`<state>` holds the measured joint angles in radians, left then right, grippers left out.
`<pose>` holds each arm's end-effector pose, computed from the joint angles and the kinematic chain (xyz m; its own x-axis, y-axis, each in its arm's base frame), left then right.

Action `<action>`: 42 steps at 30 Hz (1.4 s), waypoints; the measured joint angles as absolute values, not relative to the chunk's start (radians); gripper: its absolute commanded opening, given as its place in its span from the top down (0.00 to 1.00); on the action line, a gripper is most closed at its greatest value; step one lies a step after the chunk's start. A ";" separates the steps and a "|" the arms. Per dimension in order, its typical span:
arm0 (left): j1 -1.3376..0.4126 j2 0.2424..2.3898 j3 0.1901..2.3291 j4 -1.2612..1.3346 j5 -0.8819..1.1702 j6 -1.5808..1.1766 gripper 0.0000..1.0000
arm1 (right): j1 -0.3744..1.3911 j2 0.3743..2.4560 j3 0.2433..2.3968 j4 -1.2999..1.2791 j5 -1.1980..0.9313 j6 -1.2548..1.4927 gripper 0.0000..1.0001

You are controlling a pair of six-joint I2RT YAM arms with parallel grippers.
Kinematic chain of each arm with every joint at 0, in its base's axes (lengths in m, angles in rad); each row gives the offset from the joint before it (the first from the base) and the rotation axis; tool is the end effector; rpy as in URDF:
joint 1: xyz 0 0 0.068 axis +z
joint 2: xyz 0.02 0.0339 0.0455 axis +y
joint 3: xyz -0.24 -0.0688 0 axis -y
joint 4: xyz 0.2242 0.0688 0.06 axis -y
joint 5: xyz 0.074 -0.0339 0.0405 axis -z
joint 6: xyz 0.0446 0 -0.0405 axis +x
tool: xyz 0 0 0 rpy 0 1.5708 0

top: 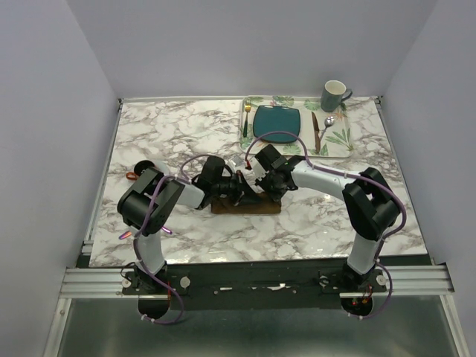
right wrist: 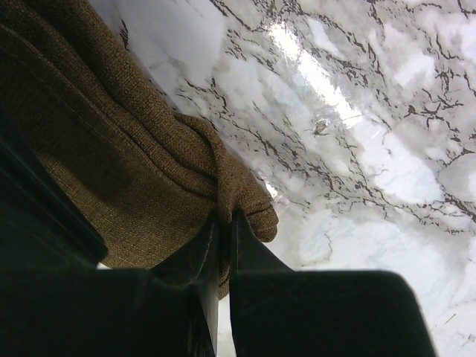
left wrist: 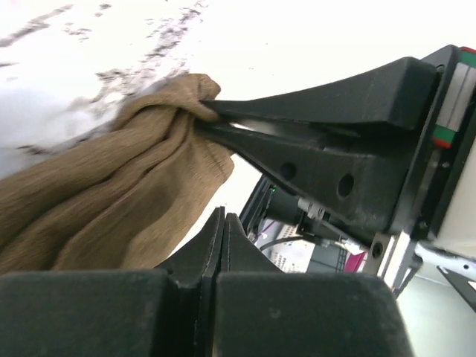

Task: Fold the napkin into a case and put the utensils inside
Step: Stuff the top corner of the smaller-rectangle-folded napkin into the folded napkin.

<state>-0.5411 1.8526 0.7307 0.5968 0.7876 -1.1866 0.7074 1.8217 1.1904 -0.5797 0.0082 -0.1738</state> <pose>0.2660 -0.1967 0.1152 -0.9852 -0.1711 0.0050 -0.0652 0.3477 -0.9353 0.2569 0.2192 0.1511 -0.5887 -0.7308 -0.3454 -0.7609 0.6452 -0.0684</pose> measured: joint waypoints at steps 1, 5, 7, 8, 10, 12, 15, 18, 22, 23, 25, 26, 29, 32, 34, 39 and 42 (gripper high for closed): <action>-0.548 1.856 0.731 0.608 0.780 -1.196 1.00 | 0.707 1.821 1.190 -0.579 0.008 -0.167 0.94; -0.597 1.889 0.737 0.641 0.751 -1.232 1.00 | 0.707 1.821 1.191 -0.580 0.007 -0.151 0.94; -0.612 1.917 0.749 0.641 0.733 -1.236 1.00 | 0.707 1.821 1.191 -0.580 0.006 -0.146 0.90; -0.615 1.928 0.757 0.632 0.719 -1.235 1.00 | 0.707 1.820 1.191 -0.580 0.006 -0.144 0.89; -0.614 1.946 0.759 0.627 0.709 -1.234 1.00 | 0.707 1.819 1.191 -0.581 0.002 -0.139 0.84; -0.609 1.962 0.760 0.619 0.698 -1.234 1.00 | 0.707 1.817 1.191 -0.583 -0.009 -0.136 0.75; -0.599 1.981 0.761 0.624 0.699 -1.240 1.00 | 0.707 1.813 1.191 -0.590 -0.022 -0.130 0.65; -0.595 1.987 0.761 0.632 0.705 -1.242 1.00 | 0.708 1.798 1.190 -0.610 -0.028 -0.122 0.64; -0.590 1.997 0.765 0.639 0.719 -1.242 1.00 | 0.707 1.751 1.186 -0.640 -0.033 -0.121 0.64; -0.590 1.999 0.769 0.639 0.719 -1.242 1.00 | 0.707 1.738 1.184 -0.645 -0.036 -0.121 0.65; -0.588 2.004 0.778 0.640 0.719 -1.241 1.00 | 0.708 1.713 1.178 -0.655 -0.043 -0.120 0.72; -0.586 2.006 0.780 0.640 0.719 -1.241 1.00 | 0.708 1.704 1.176 -0.658 -0.046 -0.121 0.78; -0.585 2.007 0.781 0.641 0.719 -1.240 1.00 | 0.708 1.702 1.176 -0.660 -0.047 -0.120 0.87; -0.584 2.007 0.781 0.642 0.719 -1.239 1.00 | 0.708 1.704 1.173 -0.659 -0.050 -0.124 0.92; -0.585 2.007 0.782 0.645 0.719 -1.239 1.00 | 0.708 1.708 1.171 -0.657 -0.051 -0.125 0.89; -0.591 2.006 0.782 0.649 0.719 -1.238 1.00 | 0.708 1.723 1.169 -0.653 -0.040 -0.130 0.62; -0.591 2.006 0.781 0.649 0.719 -1.238 1.00 | 0.707 1.723 1.169 -0.650 -0.034 -0.131 0.61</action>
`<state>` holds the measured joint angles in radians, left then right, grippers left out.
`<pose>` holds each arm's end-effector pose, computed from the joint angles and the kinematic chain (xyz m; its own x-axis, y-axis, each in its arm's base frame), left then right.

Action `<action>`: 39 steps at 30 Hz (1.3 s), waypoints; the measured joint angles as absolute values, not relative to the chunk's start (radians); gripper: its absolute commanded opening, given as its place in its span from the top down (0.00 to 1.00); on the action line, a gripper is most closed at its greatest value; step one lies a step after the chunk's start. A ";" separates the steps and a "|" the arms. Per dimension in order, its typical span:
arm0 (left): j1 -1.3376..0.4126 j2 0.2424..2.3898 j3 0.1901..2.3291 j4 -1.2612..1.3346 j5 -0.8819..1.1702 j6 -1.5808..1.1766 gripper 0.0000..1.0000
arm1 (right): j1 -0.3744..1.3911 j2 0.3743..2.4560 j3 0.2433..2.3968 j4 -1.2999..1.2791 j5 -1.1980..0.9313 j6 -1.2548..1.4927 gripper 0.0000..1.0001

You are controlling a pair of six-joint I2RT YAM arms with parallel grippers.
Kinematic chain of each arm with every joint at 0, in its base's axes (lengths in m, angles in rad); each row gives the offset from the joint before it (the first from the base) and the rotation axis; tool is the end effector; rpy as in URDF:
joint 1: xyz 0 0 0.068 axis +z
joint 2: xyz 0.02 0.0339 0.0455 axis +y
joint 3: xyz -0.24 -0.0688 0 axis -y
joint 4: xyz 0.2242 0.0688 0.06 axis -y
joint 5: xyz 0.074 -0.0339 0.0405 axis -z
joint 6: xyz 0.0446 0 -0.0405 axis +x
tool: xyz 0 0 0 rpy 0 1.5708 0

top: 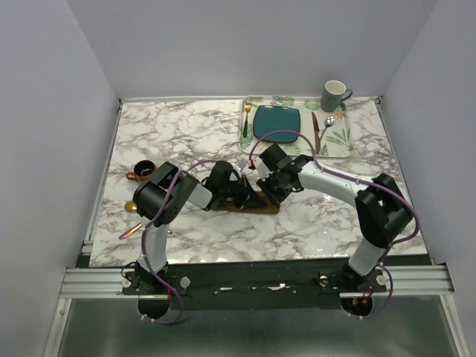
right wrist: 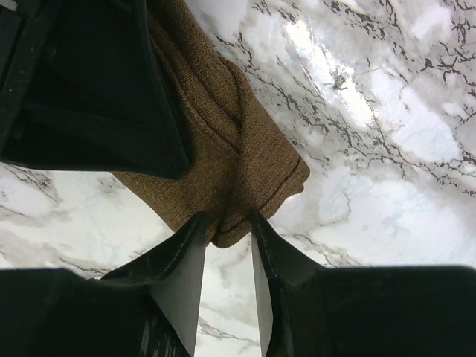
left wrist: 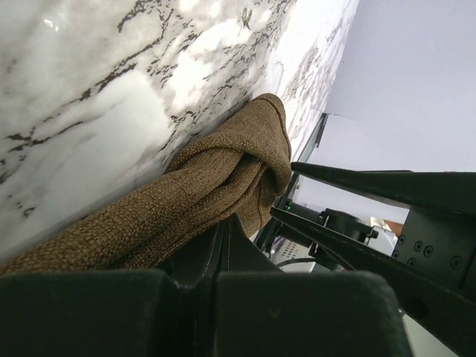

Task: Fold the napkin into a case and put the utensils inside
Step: Stuff the top corner of the smaller-rectangle-folded napkin into the folded napkin.

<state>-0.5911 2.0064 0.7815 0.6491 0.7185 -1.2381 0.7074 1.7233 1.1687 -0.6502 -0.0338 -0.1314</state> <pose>0.2692 -0.2161 0.0819 -0.9775 -0.2009 0.0648 -0.1406 0.3905 -0.9098 0.2431 0.2098 0.1729 -0.6173 -0.7001 -0.3589 -0.7460 0.6658 -0.0156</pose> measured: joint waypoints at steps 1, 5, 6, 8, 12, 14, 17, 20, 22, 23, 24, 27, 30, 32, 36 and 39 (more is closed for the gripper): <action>-0.591 2.006 0.781 0.649 0.719 -1.238 1.00 | 0.707 1.723 1.169 -0.650 -0.033 -0.131 0.61; -0.591 2.006 0.781 0.649 0.719 -1.234 1.00 | 0.707 1.723 1.169 -0.649 -0.030 -0.131 0.65; -0.591 2.006 0.781 0.649 0.719 -1.231 1.00 | 0.707 1.724 1.169 -0.648 -0.029 -0.131 0.67; -0.591 2.006 0.781 0.649 0.719 -1.229 1.00 | 0.707 1.725 1.169 -0.646 -0.028 -0.131 0.81; -0.591 2.001 0.781 0.648 0.719 -1.220 1.00 | 0.707 1.745 1.170 -0.635 -0.027 -0.133 0.99; -0.593 1.996 0.781 0.644 0.717 -1.217 1.00 | 0.707 1.756 1.170 -0.630 -0.025 -0.131 0.99; -0.600 1.979 0.782 0.638 0.710 -1.216 1.00 | 0.707 1.758 1.170 -0.629 -0.025 -0.131 0.99; -0.608 1.973 0.785 0.639 0.706 -1.217 1.00 | 0.707 1.758 1.170 -0.629 -0.025 -0.131 0.99; -0.611 1.973 0.788 0.638 0.698 -1.221 1.00 | 0.707 1.758 1.170 -0.630 -0.025 -0.131 0.99; -0.611 1.976 0.791 0.639 0.693 -1.222 1.00 | 0.707 1.758 1.170 -0.629 -0.025 -0.131 0.99; -0.612 1.979 0.794 0.640 0.690 -1.223 1.00 | 0.707 1.758 1.170 -0.629 -0.026 -0.130 0.99; -0.613 2.011 0.812 0.642 0.683 -1.229 1.00 | 0.707 1.758 1.170 -0.630 -0.028 -0.126 0.99; -0.614 2.042 0.836 0.663 0.688 -1.247 1.00 | 0.707 1.757 1.170 -0.630 -0.030 -0.123 0.99; -0.616 2.054 0.846 0.673 0.687 -1.251 1.00 | 0.706 1.757 1.170 -0.630 -0.033 -0.122 0.99; -0.616 2.084 0.857 0.716 0.693 -1.284 1.00 | 0.705 1.756 1.169 -0.630 -0.043 -0.120 0.99; -0.615 2.089 0.857 0.725 0.694 -1.296 1.00 | 0.705 1.756 1.168 -0.630 -0.051 -0.120 0.99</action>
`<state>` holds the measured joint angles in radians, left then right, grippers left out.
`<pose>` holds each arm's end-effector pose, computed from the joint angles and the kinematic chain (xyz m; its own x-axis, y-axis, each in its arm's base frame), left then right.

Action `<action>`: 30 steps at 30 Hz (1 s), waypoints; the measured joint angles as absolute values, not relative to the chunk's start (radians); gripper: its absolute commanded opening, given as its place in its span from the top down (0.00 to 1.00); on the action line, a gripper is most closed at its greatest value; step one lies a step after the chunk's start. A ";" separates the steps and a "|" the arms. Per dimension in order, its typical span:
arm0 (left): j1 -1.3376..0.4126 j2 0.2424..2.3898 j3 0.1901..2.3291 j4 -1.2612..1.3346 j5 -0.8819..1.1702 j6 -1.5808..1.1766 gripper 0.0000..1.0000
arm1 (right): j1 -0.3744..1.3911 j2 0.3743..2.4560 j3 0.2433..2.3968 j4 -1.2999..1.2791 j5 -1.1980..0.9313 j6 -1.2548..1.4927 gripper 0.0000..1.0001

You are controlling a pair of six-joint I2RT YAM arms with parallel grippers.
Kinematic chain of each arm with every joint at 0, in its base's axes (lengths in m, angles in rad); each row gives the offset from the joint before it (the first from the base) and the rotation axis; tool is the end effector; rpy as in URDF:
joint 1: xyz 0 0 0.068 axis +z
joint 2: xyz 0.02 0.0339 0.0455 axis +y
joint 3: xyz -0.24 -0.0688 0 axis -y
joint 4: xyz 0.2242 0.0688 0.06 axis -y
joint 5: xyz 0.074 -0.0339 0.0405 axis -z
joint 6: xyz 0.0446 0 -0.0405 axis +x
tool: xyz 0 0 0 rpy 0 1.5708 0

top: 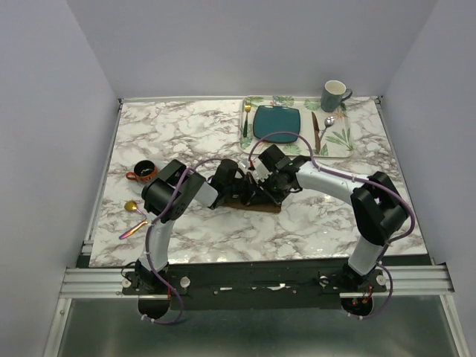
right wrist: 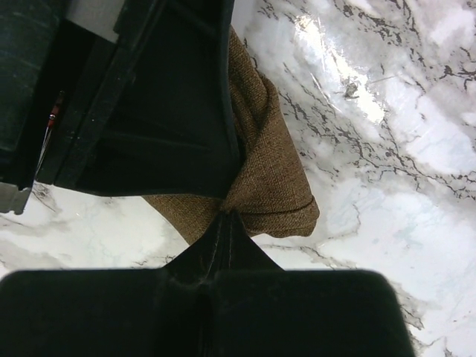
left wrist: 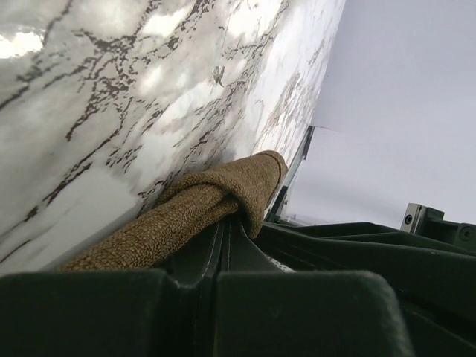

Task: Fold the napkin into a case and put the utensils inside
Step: Stuff the top corner of the smaller-rectangle-folded napkin into the folded napkin.

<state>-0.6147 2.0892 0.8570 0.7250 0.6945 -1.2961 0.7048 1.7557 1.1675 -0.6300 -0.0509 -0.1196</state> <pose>0.2814 -0.2336 0.0778 -0.9740 -0.2177 0.0621 -0.1378 0.3524 -0.9257 0.2460 0.2122 0.1637 -0.6310 -0.6931 -0.3486 -0.7410 0.6715 0.0062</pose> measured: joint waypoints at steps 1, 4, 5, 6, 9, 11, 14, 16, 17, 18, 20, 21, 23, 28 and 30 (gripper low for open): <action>-0.614 2.090 0.857 0.725 0.694 -1.300 1.00 | 0.705 1.756 1.166 -0.630 -0.055 -0.120 0.99; -0.612 2.091 0.857 0.725 0.694 -1.307 1.00 | 0.705 1.754 1.162 -0.630 -0.070 -0.119 0.99; -0.610 2.091 0.857 0.725 0.694 -1.308 1.00 | 0.705 1.754 1.161 -0.630 -0.074 -0.119 0.99; -0.610 2.092 0.857 0.725 0.694 -1.309 1.00 | 0.705 1.754 1.160 -0.629 -0.076 -0.120 0.99; -0.610 2.093 0.858 0.725 0.696 -1.309 1.00 | 0.705 1.756 1.155 -0.626 -0.075 -0.119 0.99; -0.610 2.093 0.859 0.724 0.697 -1.307 1.00 | 0.699 1.766 1.154 -0.621 -0.071 -0.119 0.99; -0.610 2.085 0.859 0.714 0.696 -1.293 1.00 | 0.679 1.789 1.162 -0.619 -0.075 -0.111 0.99; -0.610 2.074 0.859 0.697 0.695 -1.280 0.99 | 0.670 1.794 1.166 -0.621 -0.084 -0.107 0.99; -0.610 2.064 0.857 0.682 0.693 -1.272 0.98 | 0.668 1.798 1.168 -0.623 -0.088 -0.105 0.99; -0.609 2.054 0.854 0.668 0.691 -1.263 0.98 | 0.666 1.800 1.169 -0.623 -0.092 -0.105 0.99; -0.607 2.029 0.842 0.640 0.691 -1.246 0.94 | 0.664 1.803 1.170 -0.623 -0.095 -0.105 0.99; -0.604 2.014 0.836 0.627 0.692 -1.238 0.94 | 0.662 1.804 1.171 -0.623 -0.097 -0.105 0.99; -0.601 1.990 0.827 0.611 0.692 -1.227 0.94 | 0.659 1.806 1.171 -0.623 -0.101 -0.105 0.99; -0.576 1.915 0.810 0.559 0.702 -1.193 0.94 | 0.646 1.810 1.172 -0.620 -0.113 -0.107 0.99; -0.552 1.871 0.798 0.514 0.707 -1.169 0.94 | 0.643 1.810 1.172 -0.619 -0.120 -0.112 0.99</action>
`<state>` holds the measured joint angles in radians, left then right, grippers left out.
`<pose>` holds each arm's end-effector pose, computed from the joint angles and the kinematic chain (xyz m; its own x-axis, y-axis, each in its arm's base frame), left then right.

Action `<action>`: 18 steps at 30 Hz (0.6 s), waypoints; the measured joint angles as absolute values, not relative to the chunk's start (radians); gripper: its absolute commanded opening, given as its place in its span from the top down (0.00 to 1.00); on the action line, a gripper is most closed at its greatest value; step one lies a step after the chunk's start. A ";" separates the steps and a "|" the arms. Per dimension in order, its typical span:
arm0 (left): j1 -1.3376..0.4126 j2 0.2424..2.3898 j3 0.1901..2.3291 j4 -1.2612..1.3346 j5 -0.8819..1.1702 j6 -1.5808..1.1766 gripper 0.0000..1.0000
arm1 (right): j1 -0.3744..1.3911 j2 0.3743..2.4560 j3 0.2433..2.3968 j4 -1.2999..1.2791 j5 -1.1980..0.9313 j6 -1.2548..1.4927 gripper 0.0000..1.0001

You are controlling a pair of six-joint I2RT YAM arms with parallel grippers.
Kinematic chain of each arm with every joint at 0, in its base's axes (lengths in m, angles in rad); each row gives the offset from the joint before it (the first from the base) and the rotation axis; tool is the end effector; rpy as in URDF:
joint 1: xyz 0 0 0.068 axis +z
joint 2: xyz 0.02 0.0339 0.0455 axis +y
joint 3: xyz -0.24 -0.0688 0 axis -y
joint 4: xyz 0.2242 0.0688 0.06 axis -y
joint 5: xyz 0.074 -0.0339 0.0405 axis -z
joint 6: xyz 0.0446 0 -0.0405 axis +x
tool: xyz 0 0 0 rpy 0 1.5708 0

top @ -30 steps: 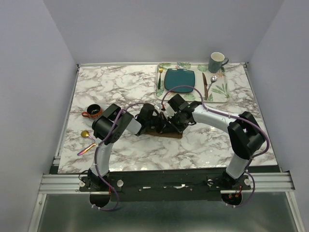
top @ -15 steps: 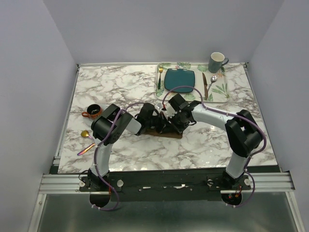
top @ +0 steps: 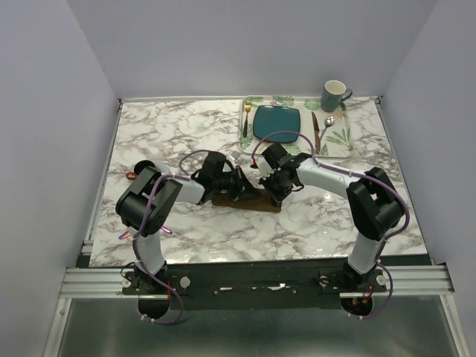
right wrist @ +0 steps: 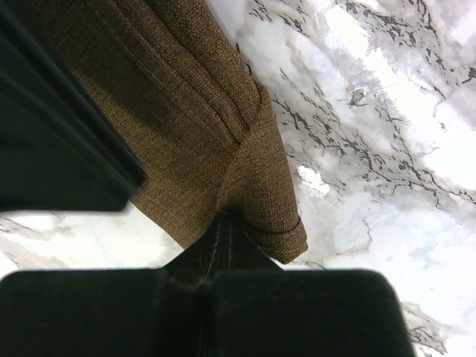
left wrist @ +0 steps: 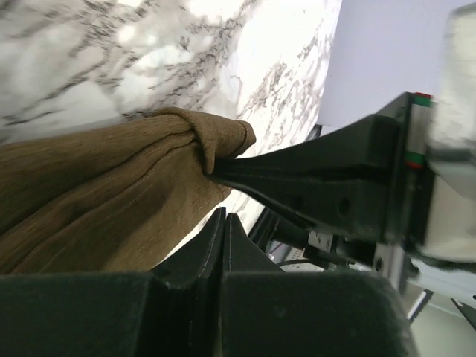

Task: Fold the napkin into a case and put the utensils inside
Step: Stuff the top corner of the smaller-rectangle-folded napkin into the folded napkin, then pick up the smaller rectangle-folded napkin from the center of the board.

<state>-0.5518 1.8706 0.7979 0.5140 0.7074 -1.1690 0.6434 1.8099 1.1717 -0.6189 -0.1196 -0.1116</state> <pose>0.2762 -0.2041 0.1173 -0.9751 -0.2212 -0.0146 -0.0761 0.3959 -0.9151 0.2602 0.2017 0.1488 -0.6867 -0.6531 -0.3193 -0.7060 0.7039 0.0784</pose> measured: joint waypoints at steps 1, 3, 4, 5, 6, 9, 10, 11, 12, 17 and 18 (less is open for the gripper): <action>-0.536 1.848 0.792 0.493 0.709 -1.155 0.94 | 0.642 1.810 1.172 -0.619 -0.125 -0.115 0.99; -0.506 1.814 0.787 0.440 0.709 -1.120 0.95 | 0.640 1.810 1.172 -0.619 -0.130 -0.124 0.99; -0.496 1.806 0.787 0.422 0.709 -1.106 0.96 | 0.640 1.810 1.172 -0.619 -0.133 -0.130 0.99; -0.482 1.803 0.787 0.408 0.709 -1.090 0.97 | 0.639 1.810 1.172 -0.619 -0.136 -0.138 0.99; -0.472 1.804 0.787 0.394 0.708 -1.076 0.98 | 0.639 1.810 1.172 -0.620 -0.139 -0.151 0.99; -0.466 1.830 0.789 0.364 0.707 -1.043 0.99 | 0.639 1.810 1.171 -0.621 -0.147 -0.191 0.97; -0.466 1.851 0.790 0.363 0.707 -1.036 0.99 | 0.640 1.810 1.171 -0.621 -0.150 -0.208 0.94; -0.466 1.868 0.792 0.361 0.707 -1.031 0.99 | 0.640 1.809 1.171 -0.622 -0.154 -0.225 0.89; -0.466 1.895 0.793 0.362 0.713 -1.036 1.00 | 0.640 1.808 1.170 -0.622 -0.156 -0.239 0.86; -0.458 1.932 0.817 0.373 0.754 -1.025 1.00 | 0.638 1.804 1.181 -0.647 -0.182 -0.335 0.60; -0.458 1.937 0.825 0.370 0.761 -1.018 1.00 | 0.637 1.803 1.191 -0.667 -0.194 -0.353 0.60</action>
